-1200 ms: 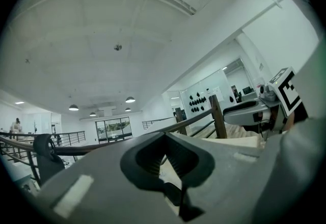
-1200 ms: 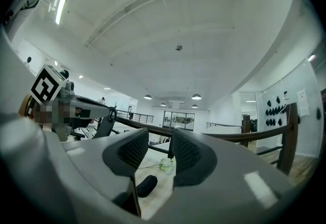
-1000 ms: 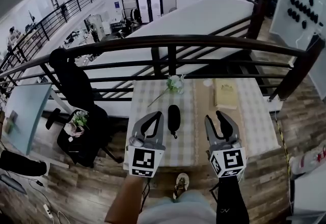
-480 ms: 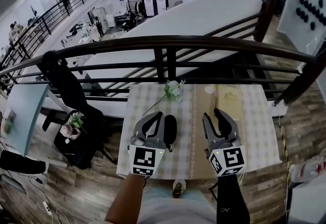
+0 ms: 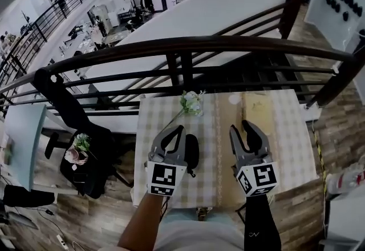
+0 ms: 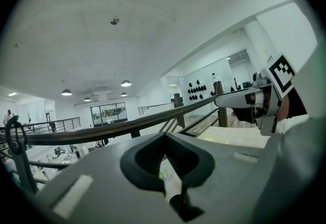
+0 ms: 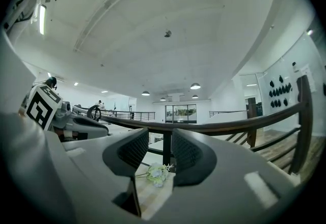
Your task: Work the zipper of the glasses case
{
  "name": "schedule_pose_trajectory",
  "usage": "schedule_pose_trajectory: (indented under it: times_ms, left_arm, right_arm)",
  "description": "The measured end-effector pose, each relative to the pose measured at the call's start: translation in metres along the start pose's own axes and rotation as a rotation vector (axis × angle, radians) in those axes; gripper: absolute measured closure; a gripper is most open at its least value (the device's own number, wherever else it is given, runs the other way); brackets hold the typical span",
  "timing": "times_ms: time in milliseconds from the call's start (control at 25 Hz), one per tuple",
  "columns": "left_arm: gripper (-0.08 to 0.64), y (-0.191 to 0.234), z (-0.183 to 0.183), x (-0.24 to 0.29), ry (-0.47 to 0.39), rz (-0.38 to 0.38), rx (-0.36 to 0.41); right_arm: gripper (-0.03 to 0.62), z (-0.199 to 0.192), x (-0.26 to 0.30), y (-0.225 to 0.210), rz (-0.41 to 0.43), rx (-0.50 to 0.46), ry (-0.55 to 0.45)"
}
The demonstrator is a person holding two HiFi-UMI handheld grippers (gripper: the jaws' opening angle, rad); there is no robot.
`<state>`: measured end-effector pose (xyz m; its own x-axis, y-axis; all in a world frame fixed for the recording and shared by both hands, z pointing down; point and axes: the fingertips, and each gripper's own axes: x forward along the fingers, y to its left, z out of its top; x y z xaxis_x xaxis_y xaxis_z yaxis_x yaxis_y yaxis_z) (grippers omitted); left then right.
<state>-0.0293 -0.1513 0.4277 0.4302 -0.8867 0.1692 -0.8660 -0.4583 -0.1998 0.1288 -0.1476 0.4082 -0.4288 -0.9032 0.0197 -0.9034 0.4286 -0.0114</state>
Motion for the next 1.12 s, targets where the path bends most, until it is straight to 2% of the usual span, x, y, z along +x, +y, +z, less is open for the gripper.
schedule_pose_trajectory:
  times_ms: [200,320,440,640,720,800,880,1000,1120]
  left_arm:
    - [0.555,0.014,-0.006,0.022,0.012,-0.054,0.026]
    - [0.501,0.010,-0.012,0.034,0.024,-0.156,0.073]
    - [0.434,-0.013,-0.026,0.047,0.069,-0.357,0.170]
    - [0.384,-0.059,-0.078,0.063,0.212,-0.747,0.386]
    - [0.368,-0.073,-0.104,0.065,0.284,-0.872,0.419]
    - [0.348,-0.079,-0.128,0.067,0.360,-0.947,0.365]
    - [0.308,-0.078,-0.151,0.068,0.446,-0.961,0.245]
    - [0.280,-0.067,-0.183,0.066,0.563,-0.890,0.047]
    - [0.256,-0.055,-0.209,0.062,0.645,-0.812,-0.105]
  right_arm:
    - [0.420,-0.009,0.014,-0.004,-0.053,0.015,0.031]
    - [0.420,-0.015,0.021,-0.005,-0.073,0.020,0.049]
    - [0.420,-0.020,0.023,-0.009,-0.101,0.019,0.063]
    - [0.420,-0.036,0.023,-0.023,-0.155,0.028,0.092]
    - [0.420,-0.044,0.018,-0.029,-0.181,0.034,0.105]
    - [0.420,-0.049,0.013,-0.034,-0.204,0.035,0.112]
    - [0.420,-0.054,0.008,-0.040,-0.230,0.037,0.119]
    - [0.420,-0.058,0.001,-0.046,-0.259,0.040,0.128]
    - [0.420,-0.059,-0.001,-0.048,-0.273,0.041,0.135]
